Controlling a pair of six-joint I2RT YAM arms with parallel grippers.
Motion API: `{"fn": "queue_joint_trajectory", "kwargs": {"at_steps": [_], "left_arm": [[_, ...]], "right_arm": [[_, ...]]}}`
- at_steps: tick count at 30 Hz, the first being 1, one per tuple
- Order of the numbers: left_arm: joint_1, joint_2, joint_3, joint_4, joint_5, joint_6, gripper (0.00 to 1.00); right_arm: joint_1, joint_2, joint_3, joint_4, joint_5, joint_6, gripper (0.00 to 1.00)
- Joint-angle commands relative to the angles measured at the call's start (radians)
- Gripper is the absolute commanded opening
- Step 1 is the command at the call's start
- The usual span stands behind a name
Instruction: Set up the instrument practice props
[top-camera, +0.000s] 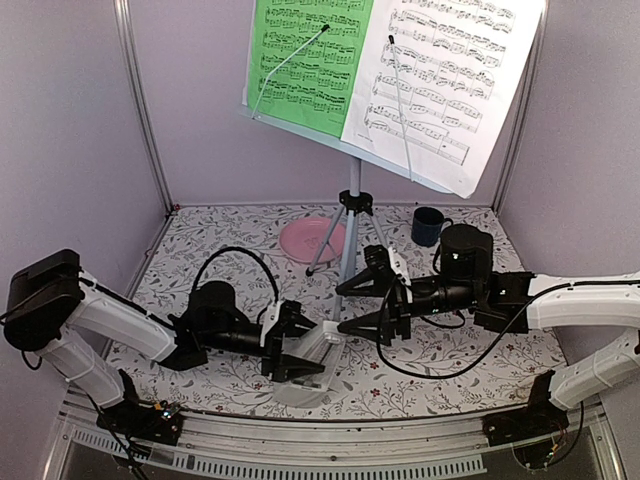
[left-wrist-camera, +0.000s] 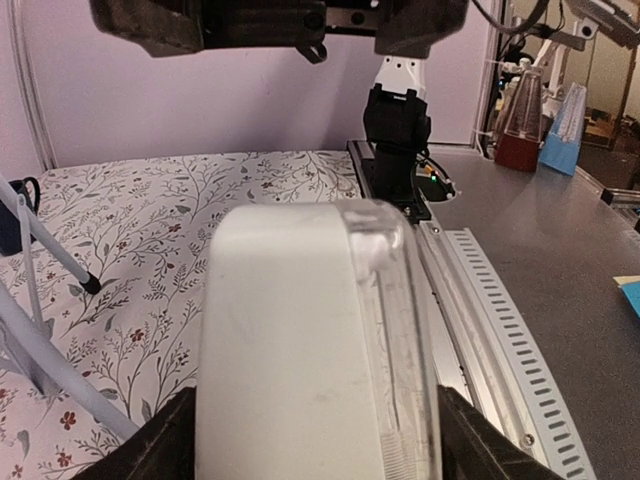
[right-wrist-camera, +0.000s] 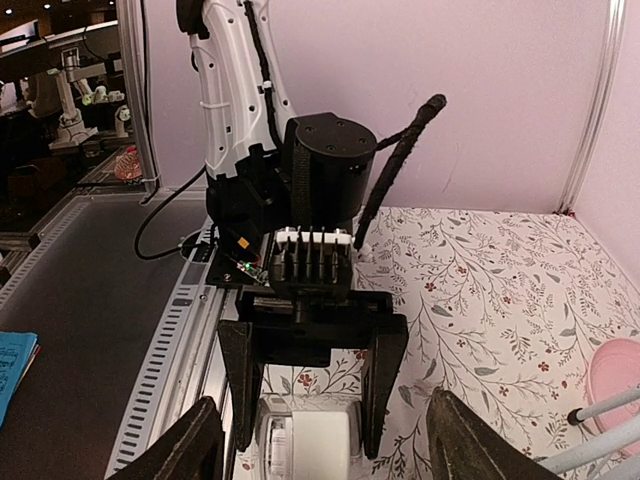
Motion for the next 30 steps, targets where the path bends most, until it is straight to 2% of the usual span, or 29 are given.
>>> {"fn": "queue_joint_trajectory", "kwargs": {"at_steps": [1, 11, 16, 20, 27, 30], "left_arm": [[0.014, 0.002, -0.003, 0.122, 0.001, 0.01, 0.42], [0.015, -0.012, -0.098, 0.162, -0.062, -0.015, 0.7], [0.015, -0.058, -0.112, 0.096, -0.095, -0.025, 0.81], [0.011, -0.11, -0.074, -0.088, -0.144, -0.035, 0.83], [0.01, -0.216, -0.095, -0.209, -0.193, -0.031, 0.84], [0.011, -0.232, -0.052, -0.304, -0.194, -0.036, 0.81]], "right_arm": [[-0.003, -0.005, -0.022, 0.007, 0.002, 0.022, 0.72], [-0.003, 0.011, -0.016, 0.001, -0.005, 0.018, 0.74], [-0.003, 0.006, -0.015, -0.006, -0.001, 0.016, 0.76], [-0.003, 0.0, -0.016, -0.012, 0.011, 0.019, 0.77], [-0.003, -0.013, -0.02, -0.032, 0.027, 0.023, 0.78], [-0.004, -0.013, -0.019, -0.047, 0.036, 0.027, 0.79]]}}
